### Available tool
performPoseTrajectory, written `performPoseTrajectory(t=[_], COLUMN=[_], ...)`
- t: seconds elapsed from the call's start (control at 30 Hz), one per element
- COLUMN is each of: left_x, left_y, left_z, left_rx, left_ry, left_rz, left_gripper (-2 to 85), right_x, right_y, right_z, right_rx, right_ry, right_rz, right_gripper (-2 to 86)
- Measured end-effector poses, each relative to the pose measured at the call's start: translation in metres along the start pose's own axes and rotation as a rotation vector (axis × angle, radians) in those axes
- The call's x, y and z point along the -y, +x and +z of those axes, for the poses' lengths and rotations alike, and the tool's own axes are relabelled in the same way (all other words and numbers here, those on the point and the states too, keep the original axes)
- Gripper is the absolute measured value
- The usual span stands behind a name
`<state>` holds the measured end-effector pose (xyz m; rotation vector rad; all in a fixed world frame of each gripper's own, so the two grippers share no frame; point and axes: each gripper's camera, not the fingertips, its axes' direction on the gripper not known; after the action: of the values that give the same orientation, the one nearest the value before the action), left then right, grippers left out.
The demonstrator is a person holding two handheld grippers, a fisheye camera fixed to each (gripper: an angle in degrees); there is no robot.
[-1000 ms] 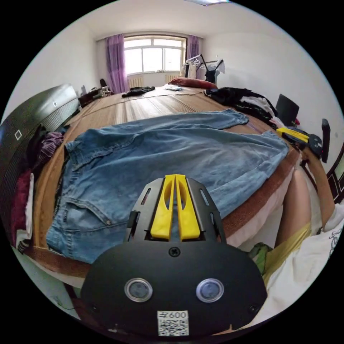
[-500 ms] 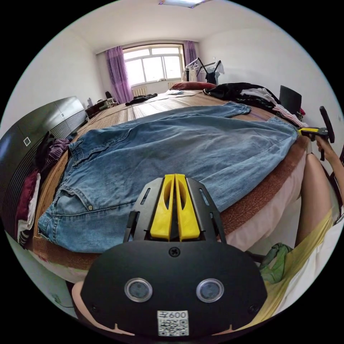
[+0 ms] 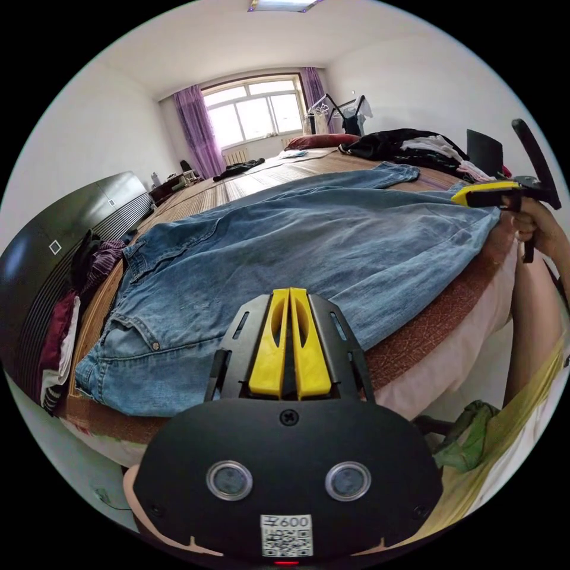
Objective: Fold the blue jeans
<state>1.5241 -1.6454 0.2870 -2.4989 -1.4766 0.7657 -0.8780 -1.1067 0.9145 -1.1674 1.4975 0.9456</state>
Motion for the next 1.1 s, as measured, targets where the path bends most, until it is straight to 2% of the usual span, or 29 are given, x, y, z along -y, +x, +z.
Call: performPoseTrajectory(t=[0.1,0.27,0.3,0.33,0.4,0.47,0.53,0.6,0.63,0.8,0.97,1.1], left_x=[-0.001,-0.001,-0.001,-0.001,-0.002,-0.002,-0.002,-0.002,-0.002,-0.002,-0.003,-0.005], left_y=[-0.001,-0.003,-0.002,-0.001,0.002,0.004,0.006,0.007,0.007,0.009,0.016,0.021], left_z=[0.001,0.002,0.002,0.002,0.003,0.004,0.005,0.006,0.006,0.009,0.010,0.010], left_rx=[0.005,0.000,0.007,0.016,0.030,0.044,0.054,0.057,0.056,0.056,0.082,0.095], left_ry=[0.002,0.006,0.007,0.007,0.010,0.012,0.014,0.014,0.014,0.014,0.019,0.019], left_rz=[0.003,0.002,0.005,0.010,0.018,0.027,0.035,0.037,0.037,0.036,0.050,0.067], left_gripper=[0.2,0.3,0.4,0.4,0.4,0.3,0.4,0.4,0.4,0.3,0.3,0.3], right_x=[-0.008,-0.024,-0.028,-0.033,-0.043,-0.047,-0.055,-0.055,-0.051,-0.025,0.013,0.024], right_y=[0.015,0.069,0.086,0.103,0.132,0.171,0.203,0.223,0.229,0.218,0.208,0.205], right_z=[0.029,0.006,-0.005,-0.015,-0.036,-0.058,-0.084,-0.105,-0.113,-0.095,-0.014,0.049], right_rx=[0.068,0.223,0.160,-0.044,-0.207,-0.338,-0.582,-0.595,-0.532,-0.344,-0.385,-0.570], right_ry=[-0.073,-0.017,-0.021,-0.065,-0.090,-0.143,-0.193,-0.142,-0.100,0.045,-0.094,-0.240], right_rz=[0.060,0.143,0.163,0.171,0.140,0.231,0.199,0.330,0.378,0.338,0.221,0.148], right_gripper=[-0.9,-0.8,-0.8,-0.8,-0.8,-0.8,-0.8,-0.8,-0.8,-0.1,-0.5,-0.8])
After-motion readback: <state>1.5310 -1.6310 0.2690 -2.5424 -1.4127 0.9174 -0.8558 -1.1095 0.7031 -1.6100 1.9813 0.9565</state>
